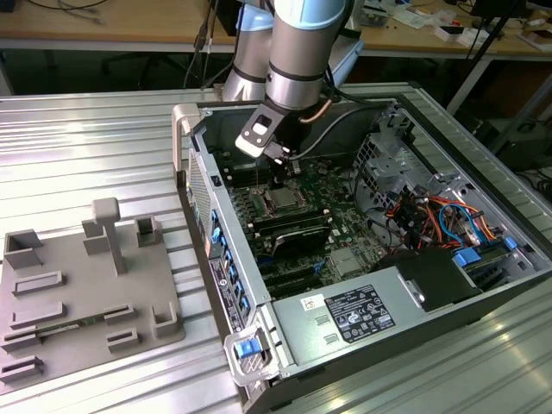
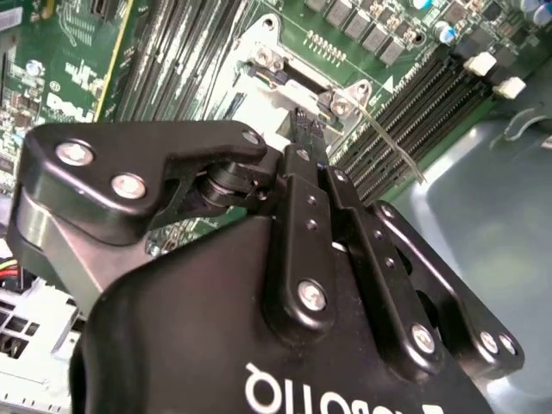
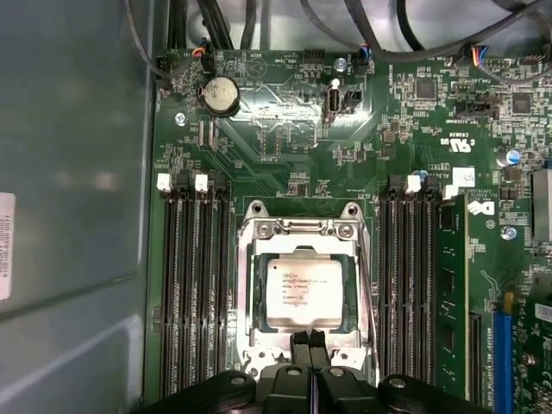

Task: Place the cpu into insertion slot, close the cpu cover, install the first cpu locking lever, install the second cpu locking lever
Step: 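Close the cpu cover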

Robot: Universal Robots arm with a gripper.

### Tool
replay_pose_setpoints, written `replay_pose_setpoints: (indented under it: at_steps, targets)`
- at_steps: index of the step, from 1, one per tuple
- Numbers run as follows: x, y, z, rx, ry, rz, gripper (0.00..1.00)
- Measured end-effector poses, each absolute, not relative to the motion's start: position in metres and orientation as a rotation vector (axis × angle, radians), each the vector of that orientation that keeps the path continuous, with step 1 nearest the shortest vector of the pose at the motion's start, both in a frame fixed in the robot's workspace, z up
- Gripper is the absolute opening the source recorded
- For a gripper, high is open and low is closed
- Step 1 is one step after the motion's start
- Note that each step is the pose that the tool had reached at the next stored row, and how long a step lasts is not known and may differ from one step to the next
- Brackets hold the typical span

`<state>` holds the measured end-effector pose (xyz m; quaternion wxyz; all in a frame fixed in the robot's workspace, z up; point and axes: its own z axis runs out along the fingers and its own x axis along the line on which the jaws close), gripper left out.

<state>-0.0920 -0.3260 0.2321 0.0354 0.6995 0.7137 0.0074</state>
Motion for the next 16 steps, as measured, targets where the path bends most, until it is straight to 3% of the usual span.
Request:
replay_pose_setpoints:
  at_steps: [16]
  targets:
    - [-0.094,-0.326,0.208,2.152,2.197,0.016,0.11]
